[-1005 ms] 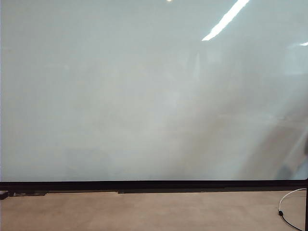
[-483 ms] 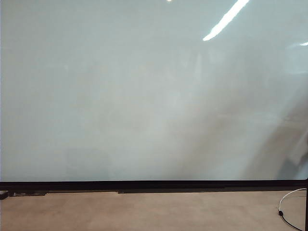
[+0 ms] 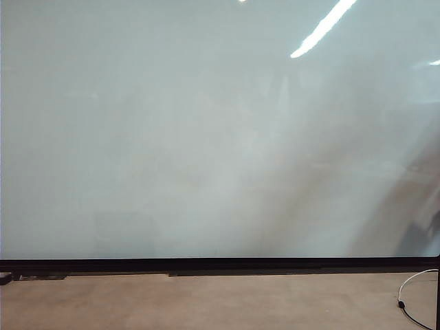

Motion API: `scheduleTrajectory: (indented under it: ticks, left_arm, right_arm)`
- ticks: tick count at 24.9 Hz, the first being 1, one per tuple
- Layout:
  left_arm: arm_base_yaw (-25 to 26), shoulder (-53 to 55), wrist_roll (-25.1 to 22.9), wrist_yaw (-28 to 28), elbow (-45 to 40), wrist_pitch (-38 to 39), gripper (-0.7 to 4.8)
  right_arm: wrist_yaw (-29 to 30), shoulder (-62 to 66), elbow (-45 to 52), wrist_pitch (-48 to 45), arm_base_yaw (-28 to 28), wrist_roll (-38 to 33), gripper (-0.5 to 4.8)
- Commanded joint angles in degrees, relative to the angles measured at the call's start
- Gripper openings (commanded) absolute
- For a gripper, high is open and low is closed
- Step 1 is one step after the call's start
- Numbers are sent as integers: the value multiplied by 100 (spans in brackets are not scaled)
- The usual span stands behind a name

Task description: Pick up the pen on the shelf to the right of the whiteboard and draw a rectangle.

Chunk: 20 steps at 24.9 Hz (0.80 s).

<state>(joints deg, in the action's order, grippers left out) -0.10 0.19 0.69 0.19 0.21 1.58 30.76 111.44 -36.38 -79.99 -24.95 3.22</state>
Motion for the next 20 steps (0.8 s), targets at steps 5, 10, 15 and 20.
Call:
scheduleTrajectory:
  ticks: [5,10,15,20]
  left_arm:
    - [0,0,-24,0,17,-37,-4]
    - [0,0,-24,2,17,-37,-5]
    - [0,0,-24,0,17,-37,-4]
    - [0,0,-24,2,17,-37,-4]
  right_arm:
    - [199,118,-144,-85,9,-55,229]
    - [201,122,-188,-83,7,-55,229]
    - [245,144,-247,-81,7,-55,206]
    - [243,144,-247,-79,7,-59,206]
